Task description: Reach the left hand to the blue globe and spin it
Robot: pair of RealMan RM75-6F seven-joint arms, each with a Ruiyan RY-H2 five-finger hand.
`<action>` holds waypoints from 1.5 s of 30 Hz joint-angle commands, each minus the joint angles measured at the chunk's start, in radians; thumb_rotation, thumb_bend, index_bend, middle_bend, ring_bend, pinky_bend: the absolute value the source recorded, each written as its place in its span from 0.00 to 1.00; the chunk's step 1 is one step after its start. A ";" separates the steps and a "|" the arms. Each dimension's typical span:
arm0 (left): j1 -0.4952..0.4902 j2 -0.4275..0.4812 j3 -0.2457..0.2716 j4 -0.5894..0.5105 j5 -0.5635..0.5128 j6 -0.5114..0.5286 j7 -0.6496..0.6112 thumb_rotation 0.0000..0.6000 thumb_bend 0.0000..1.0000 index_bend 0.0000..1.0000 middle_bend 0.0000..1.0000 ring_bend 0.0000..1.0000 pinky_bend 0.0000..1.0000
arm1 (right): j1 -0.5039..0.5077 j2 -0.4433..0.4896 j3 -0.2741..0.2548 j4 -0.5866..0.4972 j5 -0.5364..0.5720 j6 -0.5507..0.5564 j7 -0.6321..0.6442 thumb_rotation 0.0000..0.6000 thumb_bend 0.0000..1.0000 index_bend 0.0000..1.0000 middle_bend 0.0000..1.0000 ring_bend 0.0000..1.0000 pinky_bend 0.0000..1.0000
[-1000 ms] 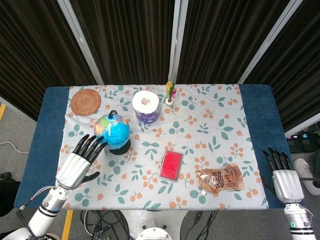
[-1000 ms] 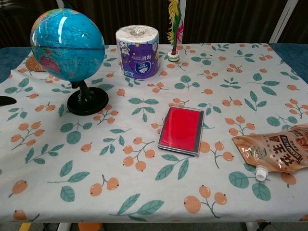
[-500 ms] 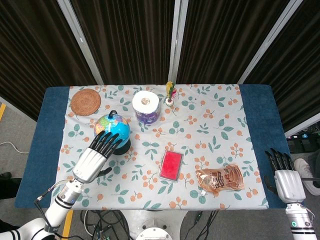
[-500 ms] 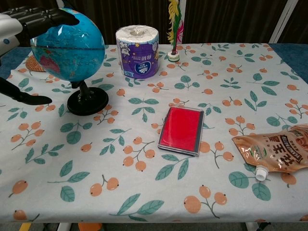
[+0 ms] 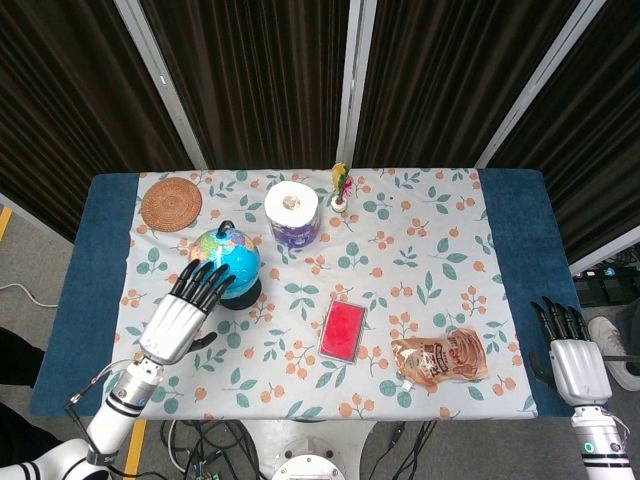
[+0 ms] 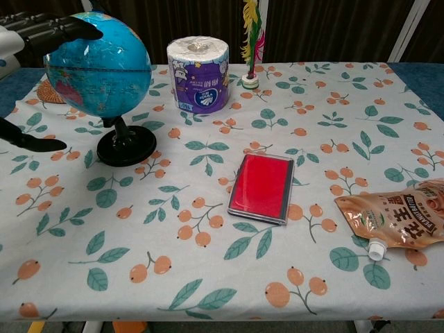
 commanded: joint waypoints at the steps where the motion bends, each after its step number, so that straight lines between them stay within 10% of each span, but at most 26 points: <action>1: 0.007 0.006 0.002 -0.002 -0.009 0.010 -0.003 1.00 0.00 0.02 0.00 0.00 0.00 | 0.001 0.000 0.000 -0.001 0.000 -0.002 -0.001 1.00 0.36 0.00 0.00 0.00 0.00; 23: 0.079 0.074 0.001 0.004 -0.191 0.024 -0.058 1.00 0.00 0.02 0.00 0.00 0.00 | 0.001 -0.001 0.001 -0.007 0.012 -0.012 -0.008 1.00 0.36 0.00 0.00 0.00 0.00; 45: -0.014 0.020 0.013 -0.044 0.038 0.033 -0.029 1.00 0.00 0.02 0.00 0.00 0.00 | 0.000 -0.011 0.000 0.016 0.018 -0.019 0.011 1.00 0.36 0.00 0.00 0.00 0.00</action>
